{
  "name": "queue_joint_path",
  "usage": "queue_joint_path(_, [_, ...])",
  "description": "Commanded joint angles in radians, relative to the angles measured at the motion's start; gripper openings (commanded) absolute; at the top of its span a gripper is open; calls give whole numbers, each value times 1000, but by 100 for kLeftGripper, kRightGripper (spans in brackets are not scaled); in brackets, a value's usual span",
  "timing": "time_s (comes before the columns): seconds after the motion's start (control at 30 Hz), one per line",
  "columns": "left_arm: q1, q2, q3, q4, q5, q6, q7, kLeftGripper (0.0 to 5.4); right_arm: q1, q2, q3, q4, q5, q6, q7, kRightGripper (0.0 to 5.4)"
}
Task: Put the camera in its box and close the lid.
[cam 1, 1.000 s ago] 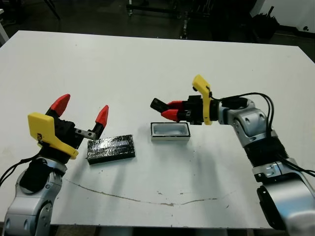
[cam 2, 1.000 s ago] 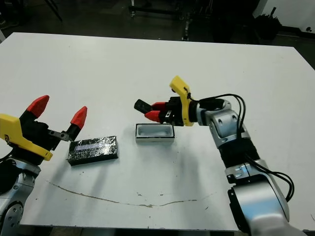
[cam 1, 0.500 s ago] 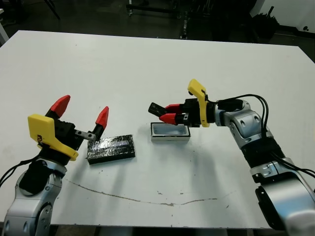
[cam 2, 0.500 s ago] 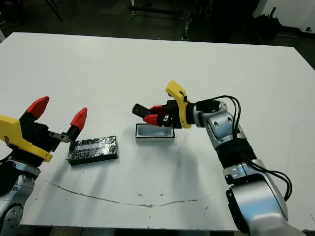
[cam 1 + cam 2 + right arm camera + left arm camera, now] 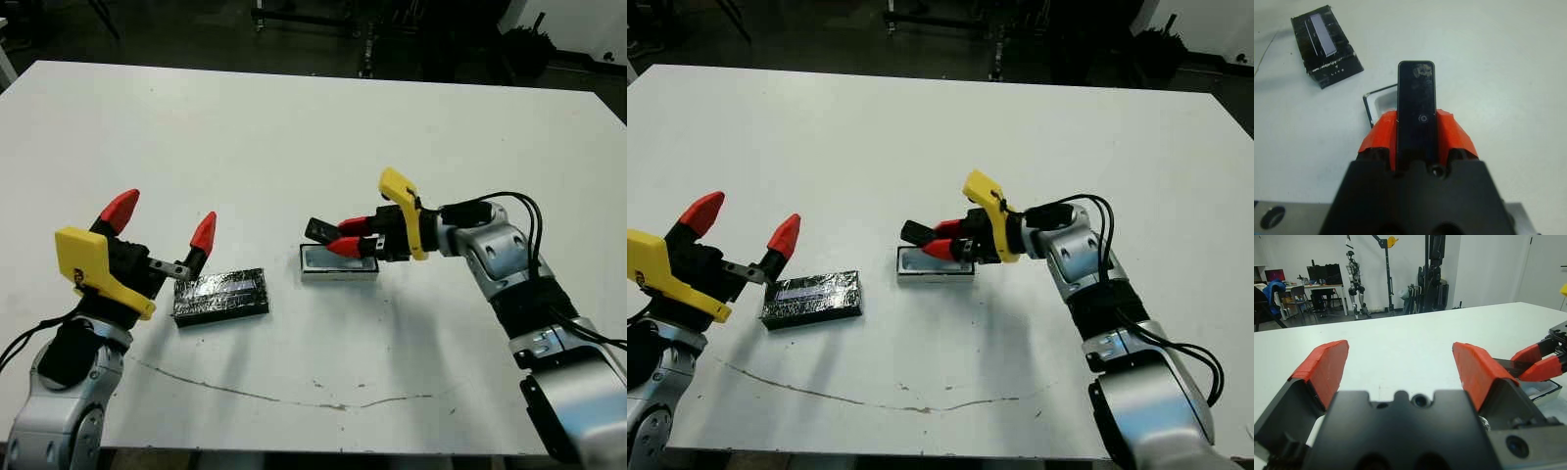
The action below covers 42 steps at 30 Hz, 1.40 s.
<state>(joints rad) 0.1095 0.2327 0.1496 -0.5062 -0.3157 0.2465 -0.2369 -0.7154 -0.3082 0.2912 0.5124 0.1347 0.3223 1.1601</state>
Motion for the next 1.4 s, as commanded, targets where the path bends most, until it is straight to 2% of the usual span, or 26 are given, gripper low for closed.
queue_joint_path(0.03, [5, 7, 4, 1, -4, 10, -5, 540, 18, -14, 3, 25, -15, -19, 12, 167])
queue_joint_path(0.3, [0, 10, 6, 5, -3, 4, -7, 540, 31, -13, 8, 42, -30, -77, 13, 167])
queue_joint_path(0.4, [-3, 11, 9, 6, -9, 7, -10, 540, 24, -10, 9, 58, -29, -51, 19, 167])
queue_joint_path(0.53, [-4, 19, 10, 1, -4, 16, -7, 540, 29, -10, 14, 70, -36, -68, 22, 167])
queue_joint_path(0.7, [-2, 18, 10, 2, -6, 10, -10, 540, 9, -11, 18, 116, -32, -12, 50, 167])
queue_joint_path(0.87, [-1, 15, 4, -3, -6, 24, -5, 540, -25, -11, 23, 186, -37, -16, 91, 167])
queue_joint_path(1.27, [11, 13, 3, -11, -4, 26, -9, 540, -190, 42, 70, 479, -101, -148, 226, 167])
queue_joint_path(1.4, [17, 11, 5, -12, -10, 24, -13, 540, -219, 63, 70, 531, -121, -159, 241, 167])
